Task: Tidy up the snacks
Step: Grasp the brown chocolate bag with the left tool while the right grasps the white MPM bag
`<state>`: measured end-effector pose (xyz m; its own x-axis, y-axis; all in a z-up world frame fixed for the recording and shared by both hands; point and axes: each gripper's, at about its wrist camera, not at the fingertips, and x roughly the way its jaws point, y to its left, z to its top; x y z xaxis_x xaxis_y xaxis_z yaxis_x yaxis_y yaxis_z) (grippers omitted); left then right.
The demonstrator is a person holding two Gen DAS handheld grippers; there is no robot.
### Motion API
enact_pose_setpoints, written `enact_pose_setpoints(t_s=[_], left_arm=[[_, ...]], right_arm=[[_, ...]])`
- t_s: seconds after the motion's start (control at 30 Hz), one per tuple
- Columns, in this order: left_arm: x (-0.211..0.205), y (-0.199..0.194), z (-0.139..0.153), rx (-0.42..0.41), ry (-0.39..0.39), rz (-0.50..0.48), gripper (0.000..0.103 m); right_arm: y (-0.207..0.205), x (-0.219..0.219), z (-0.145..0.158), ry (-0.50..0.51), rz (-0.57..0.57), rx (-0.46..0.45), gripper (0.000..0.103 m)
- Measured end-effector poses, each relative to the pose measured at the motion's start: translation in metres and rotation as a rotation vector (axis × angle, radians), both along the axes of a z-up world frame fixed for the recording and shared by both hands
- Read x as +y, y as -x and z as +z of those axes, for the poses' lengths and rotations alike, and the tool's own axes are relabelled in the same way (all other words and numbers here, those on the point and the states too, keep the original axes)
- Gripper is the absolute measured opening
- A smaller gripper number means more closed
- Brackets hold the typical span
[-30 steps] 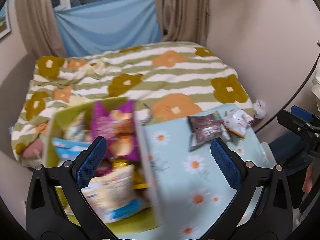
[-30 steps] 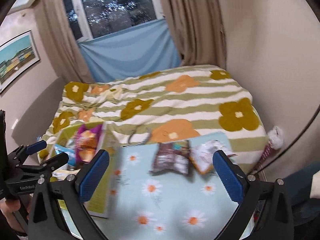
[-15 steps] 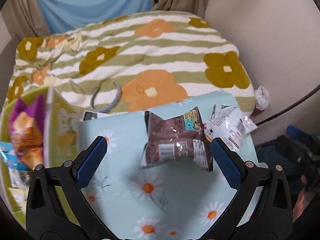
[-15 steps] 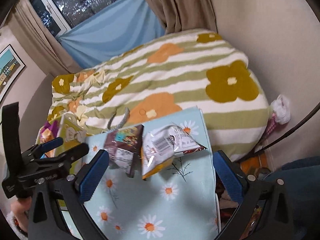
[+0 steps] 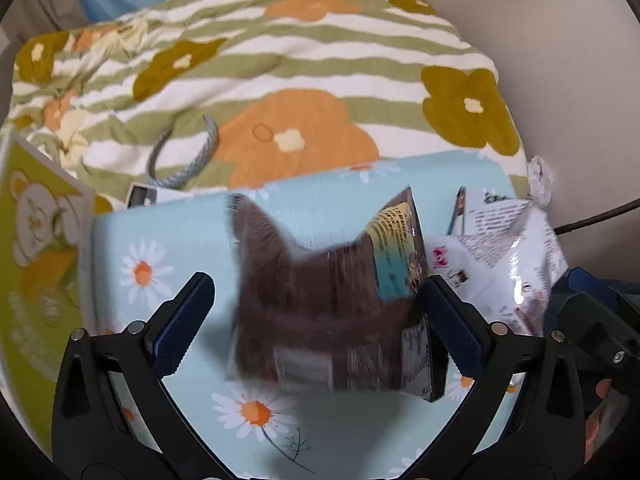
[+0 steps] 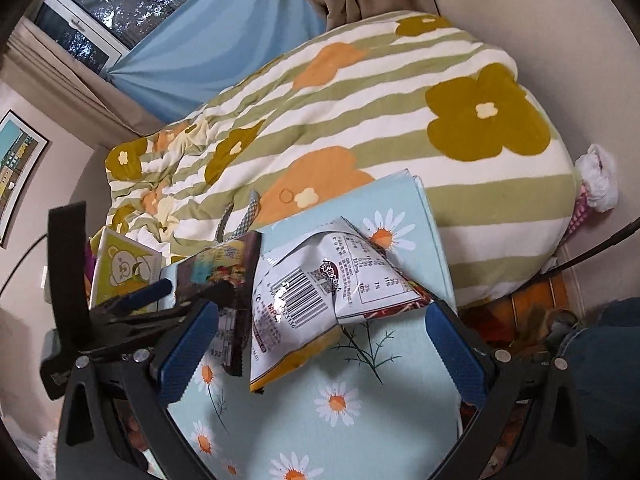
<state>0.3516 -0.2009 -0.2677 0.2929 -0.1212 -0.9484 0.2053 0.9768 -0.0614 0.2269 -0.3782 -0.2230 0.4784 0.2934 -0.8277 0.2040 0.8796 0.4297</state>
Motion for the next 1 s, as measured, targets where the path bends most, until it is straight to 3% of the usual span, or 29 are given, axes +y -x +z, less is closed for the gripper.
enact_pose_setpoints(t_s=[0.1,0.33,0.7,0.77,0.83,1.0], left_arm=[[0.002,0.001,-0.015,0.036,0.005,0.002,0.102],[0.015,0.007,-0.015,0.031,0.055,0.011,0.080],[0.037,0.012,-0.012,0.028,0.047,0.042,0.075],[0.040,0.013,-0.010,0.021,0.047,0.051,0.074],[0.043,0.014,-0.007,0.018,0.048,0.054,0.074],[0.048,0.018,0.006,-0.008,0.043,0.060,0.074]], right_arm=[[-0.004,0.001,-0.006,-0.020,-0.003,0.010,0.103],[-0.015,0.002,-0.017,-0.040,-0.008,0.021,0.103],[-0.035,0.005,-0.033,-0.068,-0.019,0.041,0.103],[-0.037,0.007,-0.034,-0.065,-0.010,0.040,0.099],[-0.040,0.011,-0.035,-0.078,0.018,0.041,0.076],[-0.040,0.019,-0.027,-0.032,0.054,0.023,0.067]])
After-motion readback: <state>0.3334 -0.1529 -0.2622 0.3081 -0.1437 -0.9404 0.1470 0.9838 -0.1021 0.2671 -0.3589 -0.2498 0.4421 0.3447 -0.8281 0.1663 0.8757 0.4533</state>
